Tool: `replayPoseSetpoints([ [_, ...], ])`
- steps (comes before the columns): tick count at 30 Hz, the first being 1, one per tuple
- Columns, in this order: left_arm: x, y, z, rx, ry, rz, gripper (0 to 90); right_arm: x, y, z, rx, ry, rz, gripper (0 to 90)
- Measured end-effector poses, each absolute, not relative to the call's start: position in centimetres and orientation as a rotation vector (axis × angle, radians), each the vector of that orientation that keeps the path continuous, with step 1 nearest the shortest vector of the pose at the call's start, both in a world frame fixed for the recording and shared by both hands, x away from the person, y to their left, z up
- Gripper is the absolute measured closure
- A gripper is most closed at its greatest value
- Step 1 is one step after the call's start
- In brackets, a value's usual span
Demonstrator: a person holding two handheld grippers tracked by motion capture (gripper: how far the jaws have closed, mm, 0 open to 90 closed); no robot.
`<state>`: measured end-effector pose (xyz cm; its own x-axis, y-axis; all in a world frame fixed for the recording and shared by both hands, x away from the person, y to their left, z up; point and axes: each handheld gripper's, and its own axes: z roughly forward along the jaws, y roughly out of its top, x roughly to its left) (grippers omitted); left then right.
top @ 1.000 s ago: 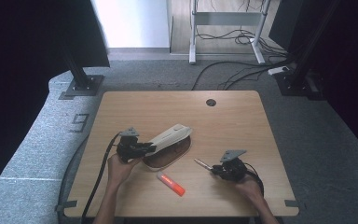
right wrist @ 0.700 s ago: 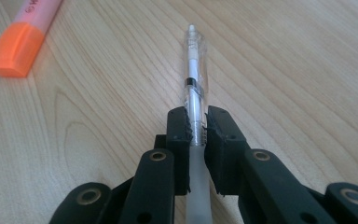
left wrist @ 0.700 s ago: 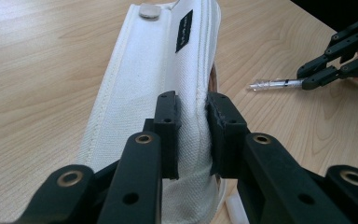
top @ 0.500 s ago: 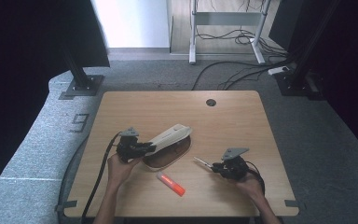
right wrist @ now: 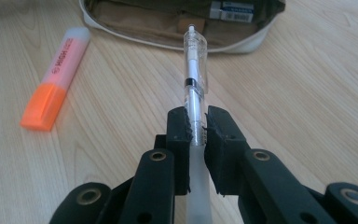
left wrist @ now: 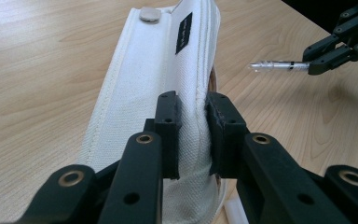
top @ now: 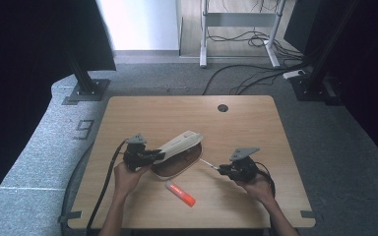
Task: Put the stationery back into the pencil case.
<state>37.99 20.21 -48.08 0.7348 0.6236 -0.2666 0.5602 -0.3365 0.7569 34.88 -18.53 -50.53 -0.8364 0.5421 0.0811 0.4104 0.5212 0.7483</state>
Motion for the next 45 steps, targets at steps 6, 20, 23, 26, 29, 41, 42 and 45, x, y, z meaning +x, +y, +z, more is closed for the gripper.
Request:
replayPoseSetpoints([
  [6, 38.0, 20.2, -48.1, 2.022, 0.895, 0.089, 75.4, 35.8, -17.1, -50.3, 0.790, 2.613, 1.207, 78.0],
  [20, 38.0, 20.2, -47.9, 2.019, 0.891, 0.090, 75.4, 37.7, -13.9, -50.1, 0.750, 2.649, 1.195, 78.1],
  [23, 38.0, 20.2, -47.9, 2.019, 0.890, 0.090, 75.4, 38.0, -13.3, -50.2, 0.740, 2.658, 1.193, 78.1],
  [26, 37.9, 20.2, -47.9, 2.019, 0.889, 0.091, 75.4, 38.3, -12.6, -50.4, 0.732, 2.670, 1.189, 78.0],
  [29, 37.9, 20.2, -47.9, 2.019, 0.888, 0.092, 75.4, 38.6, -11.9, -50.5, 0.718, 2.680, 1.183, 78.1],
  [41, 37.9, 20.2, -47.8, 2.016, 0.885, 0.088, 75.4, 39.4, -8.9, -50.8, 0.659, 2.706, 1.159, 78.0],
  [42, 37.9, 20.2, -47.8, 2.015, 0.885, 0.088, 75.4, 39.5, -8.6, -50.8, 0.658, 2.708, 1.161, 78.0],
  [45, 37.9, 20.2, -47.8, 2.015, 0.885, 0.089, 75.4, 39.7, -7.8, -50.9, 0.643, 2.711, 1.157, 78.0],
])
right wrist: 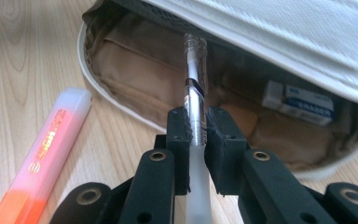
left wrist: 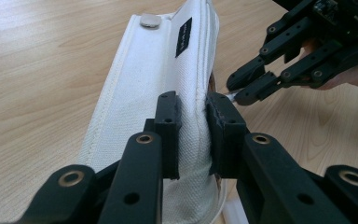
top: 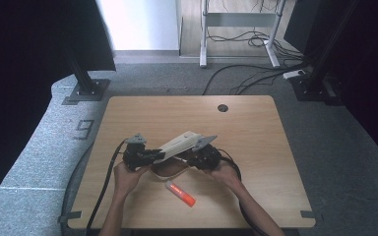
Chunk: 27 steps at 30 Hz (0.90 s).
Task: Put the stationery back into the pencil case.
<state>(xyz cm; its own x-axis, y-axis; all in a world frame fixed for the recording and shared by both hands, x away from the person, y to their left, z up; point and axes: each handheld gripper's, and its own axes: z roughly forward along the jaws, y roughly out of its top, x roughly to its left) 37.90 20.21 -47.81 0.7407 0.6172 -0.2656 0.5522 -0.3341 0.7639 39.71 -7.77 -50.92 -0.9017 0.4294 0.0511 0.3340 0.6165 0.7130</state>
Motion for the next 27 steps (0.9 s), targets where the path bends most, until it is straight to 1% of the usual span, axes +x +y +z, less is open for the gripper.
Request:
replayPoseSetpoints([
  [11, 37.9, 20.2, -47.8, 2.017, 0.884, 0.083, 75.3, 40.5, -5.0, -51.6, 0.578, 2.723, 1.136, 78.0],
  [22, 38.0, 20.2, -47.8, 2.021, 0.883, 0.077, 75.2, 41.1, -3.7, -52.7, 0.576, 2.725, 1.141, 77.0],
  [25, 38.0, 20.2, -47.8, 2.022, 0.884, 0.075, 75.2, 41.2, -3.9, -52.8, 0.590, 2.721, 1.143, 71.1],
  [27, 38.0, 20.2, -47.9, 2.022, 0.884, 0.074, 75.2, 41.1, -4.2, -52.6, 0.601, 2.718, 1.146, 69.2],
])
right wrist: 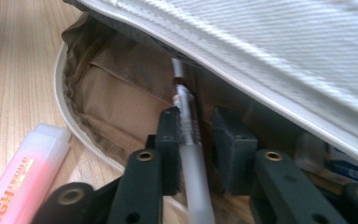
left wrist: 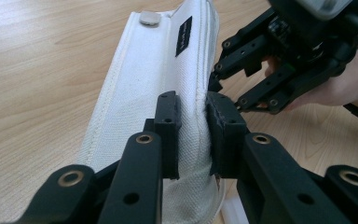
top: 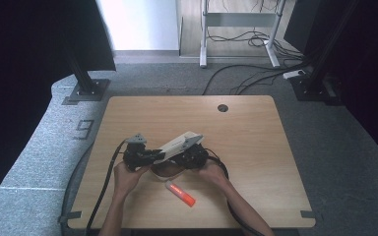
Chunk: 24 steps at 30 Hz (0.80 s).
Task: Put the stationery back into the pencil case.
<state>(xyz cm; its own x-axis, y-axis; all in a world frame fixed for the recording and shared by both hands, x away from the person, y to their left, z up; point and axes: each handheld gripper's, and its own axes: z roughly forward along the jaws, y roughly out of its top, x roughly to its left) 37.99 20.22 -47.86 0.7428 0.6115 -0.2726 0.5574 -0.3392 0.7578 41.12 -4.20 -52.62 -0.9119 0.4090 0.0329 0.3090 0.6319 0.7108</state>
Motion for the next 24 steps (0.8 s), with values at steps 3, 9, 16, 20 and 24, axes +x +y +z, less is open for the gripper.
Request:
replayPoseSetpoints([
  [3, 38.0, 20.2, -47.9, 2.022, 0.884, 0.074, 75.1, 40.9, -4.9, -52.3, 0.610, 2.709, 1.151, 67.6],
  [9, 38.0, 20.2, -47.9, 2.025, 0.885, 0.072, 75.0, 40.5, -6.6, -52.1, 0.642, 2.707, 1.145, 67.6],
  [16, 38.0, 20.2, -48.0, 2.028, 0.883, 0.068, 74.9, 39.7, -8.1, -52.6, 0.673, 2.722, 1.132, 68.1],
  [20, 38.1, 20.2, -48.0, 2.031, 0.883, 0.066, 74.8, 39.5, -8.6, -53.4, 0.675, 2.732, 1.109, 71.1],
  [24, 38.1, 20.2, -48.0, 2.031, 0.882, 0.066, 74.8, 39.4, -8.7, -53.6, 0.664, 2.742, 1.109, 77.2],
])
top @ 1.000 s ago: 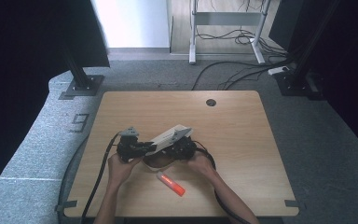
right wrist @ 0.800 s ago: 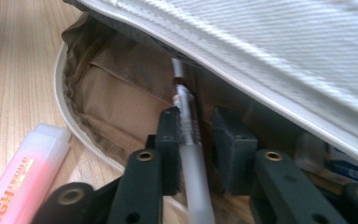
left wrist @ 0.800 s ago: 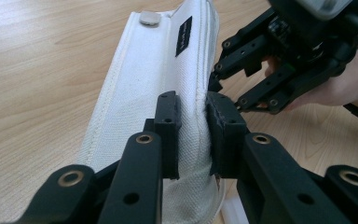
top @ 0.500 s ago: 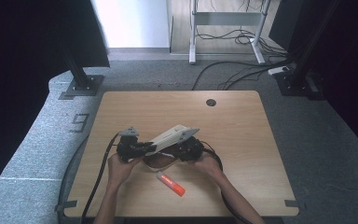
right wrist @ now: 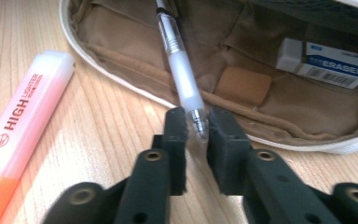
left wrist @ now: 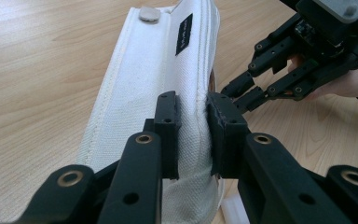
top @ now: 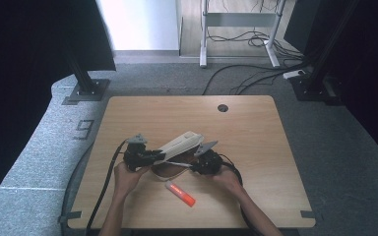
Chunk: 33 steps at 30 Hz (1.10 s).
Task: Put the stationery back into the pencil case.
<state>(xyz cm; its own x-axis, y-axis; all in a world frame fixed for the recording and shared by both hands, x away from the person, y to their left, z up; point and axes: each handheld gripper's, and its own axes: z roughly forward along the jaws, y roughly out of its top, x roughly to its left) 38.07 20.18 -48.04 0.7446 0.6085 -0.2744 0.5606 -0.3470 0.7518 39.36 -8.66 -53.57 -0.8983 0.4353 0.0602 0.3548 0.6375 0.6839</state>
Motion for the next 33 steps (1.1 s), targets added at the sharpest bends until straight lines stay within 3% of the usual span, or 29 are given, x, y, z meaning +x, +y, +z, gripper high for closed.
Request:
replayPoseSetpoints([
  [14, 38.1, 20.1, -48.0, 2.032, 0.884, 0.072, 74.6, 40.9, -8.5, -51.5, 0.636, 2.679, 1.119, 76.9],
  [24, 38.1, 20.1, -48.0, 2.031, 0.883, 0.072, 74.8, 42.9, -8.4, -52.2, 0.721, 2.648, 1.072, 72.3],
  [33, 38.1, 20.1, -48.0, 2.032, 0.881, 0.072, 74.8, 42.6, -9.2, -51.8, 0.761, 2.603, 1.088, 55.9],
])
